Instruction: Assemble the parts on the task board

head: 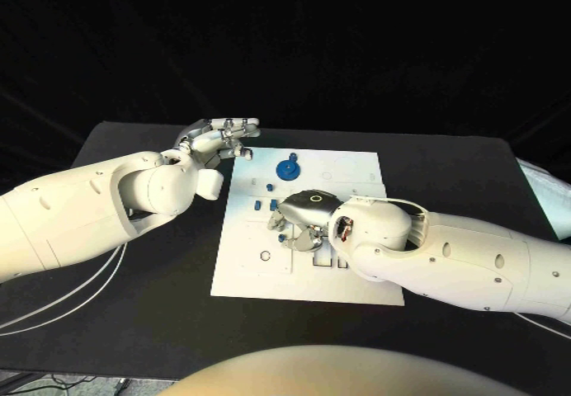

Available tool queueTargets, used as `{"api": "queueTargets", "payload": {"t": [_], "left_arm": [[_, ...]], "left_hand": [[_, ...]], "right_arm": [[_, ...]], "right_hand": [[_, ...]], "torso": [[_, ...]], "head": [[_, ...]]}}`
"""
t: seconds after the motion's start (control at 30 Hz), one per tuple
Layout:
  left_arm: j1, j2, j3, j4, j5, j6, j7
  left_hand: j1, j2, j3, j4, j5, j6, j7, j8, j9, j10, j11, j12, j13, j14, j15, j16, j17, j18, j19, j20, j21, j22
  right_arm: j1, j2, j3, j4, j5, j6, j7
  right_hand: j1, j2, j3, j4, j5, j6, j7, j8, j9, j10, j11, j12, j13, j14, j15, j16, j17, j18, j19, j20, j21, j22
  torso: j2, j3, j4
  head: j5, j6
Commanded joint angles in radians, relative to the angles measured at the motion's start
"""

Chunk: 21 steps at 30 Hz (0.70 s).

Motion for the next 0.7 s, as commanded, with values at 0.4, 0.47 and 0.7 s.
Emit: {"api": "queueTargets", "payload": {"t": [0.4,0.47,0.7], "left_arm": [[-0.001,-0.003,-0.002,0.001,0.003,0.016,0.009],[-0.001,-0.004,-0.002,0.001,0.003,0.016,0.010],[-0.001,-0.007,-0.002,0.006,0.003,0.019,0.011]], "left_hand": [[0.007,0.010,-0.006,-0.006,0.006,-0.006,-0.001,0.001,-0.001,-0.007,0.001,0.006,0.002,-0.010,-0.001,-0.007,-0.004,0.011,-0.004,0.000,-0.009,-0.003],[0.007,0.010,-0.006,-0.006,0.006,-0.006,-0.001,0.001,-0.001,-0.007,0.001,0.006,0.002,-0.010,-0.001,-0.007,-0.004,0.011,-0.004,0.000,-0.009,-0.003],[0.007,0.011,-0.006,-0.006,0.006,-0.006,-0.001,0.001,-0.001,-0.007,0.001,0.007,0.002,-0.010,-0.001,-0.007,-0.004,0.011,-0.004,0.000,-0.009,-0.003]], "right_arm": [[0.031,-0.209,0.025,0.148,0.010,-0.076,-0.045],[0.047,-0.242,0.028,0.156,0.012,-0.064,-0.050],[0.075,-0.310,0.030,0.138,-0.017,-0.031,-0.055]], "right_hand": [[0.015,0.004,-0.027,-0.009,0.013,0.062,-0.009,0.014,0.009,0.034,-0.015,0.071,0.006,0.013,-0.009,0.009,-0.008,0.007,0.026,-0.007,0.011,0.025],[0.008,-0.005,-0.039,-0.007,0.016,0.062,-0.016,0.010,0.008,0.023,-0.016,0.070,0.003,0.014,-0.009,0.008,-0.012,0.007,0.027,-0.007,0.009,0.022],[0.011,-0.019,-0.117,0.012,0.028,0.040,-0.040,-0.002,0.002,-0.055,-0.012,0.051,0.002,0.008,-0.006,-0.007,-0.038,0.010,0.018,-0.004,-0.012,-0.004]], "torso": [[0.000,0.0005,-0.0033],[-0.001,0.0000,-0.0042],[0.001,0.0006,-0.0071]], "head": [[-0.015,0.019],[-0.021,0.023],[-0.027,0.034]]}}
